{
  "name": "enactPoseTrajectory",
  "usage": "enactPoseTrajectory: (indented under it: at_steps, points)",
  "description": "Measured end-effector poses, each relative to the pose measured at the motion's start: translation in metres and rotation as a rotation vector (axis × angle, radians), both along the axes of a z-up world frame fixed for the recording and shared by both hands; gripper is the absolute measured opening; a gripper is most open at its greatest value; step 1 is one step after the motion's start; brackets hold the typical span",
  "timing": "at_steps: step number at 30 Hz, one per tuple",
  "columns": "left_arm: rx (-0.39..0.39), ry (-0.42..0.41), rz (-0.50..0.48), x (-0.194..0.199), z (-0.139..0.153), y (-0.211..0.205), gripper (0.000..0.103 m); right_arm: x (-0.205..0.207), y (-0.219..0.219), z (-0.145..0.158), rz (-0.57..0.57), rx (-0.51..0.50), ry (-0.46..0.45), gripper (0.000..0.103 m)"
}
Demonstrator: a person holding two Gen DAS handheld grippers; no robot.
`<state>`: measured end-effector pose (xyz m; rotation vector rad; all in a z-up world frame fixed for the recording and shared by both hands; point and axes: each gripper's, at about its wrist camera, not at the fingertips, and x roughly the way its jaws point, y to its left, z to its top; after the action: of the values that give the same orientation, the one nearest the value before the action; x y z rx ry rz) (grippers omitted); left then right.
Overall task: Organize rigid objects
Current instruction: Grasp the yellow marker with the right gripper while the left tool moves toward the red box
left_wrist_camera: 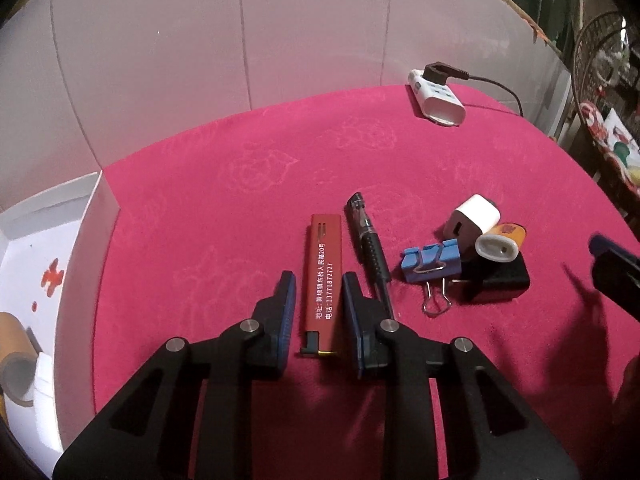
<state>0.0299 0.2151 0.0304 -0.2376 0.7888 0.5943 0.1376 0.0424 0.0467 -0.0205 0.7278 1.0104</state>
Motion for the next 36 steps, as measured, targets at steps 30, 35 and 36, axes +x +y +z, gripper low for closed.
enactPoseTrajectory:
  at_steps: [30,35,36]
  points:
    - [0.026,0.012,0.006,0.002,-0.001,-0.002,0.023,0.006,0.045,-0.012,0.096,-0.014,0.081,0.082]
    - [0.034,0.010,0.012,0.002,-0.001,-0.002,0.020,-0.003,0.017,0.009,0.076,0.087,0.075,0.082]
    - [0.036,0.004,0.016,0.001,0.000,-0.002,0.019,-0.005,0.012,0.012,0.072,0.104,0.076,0.082]
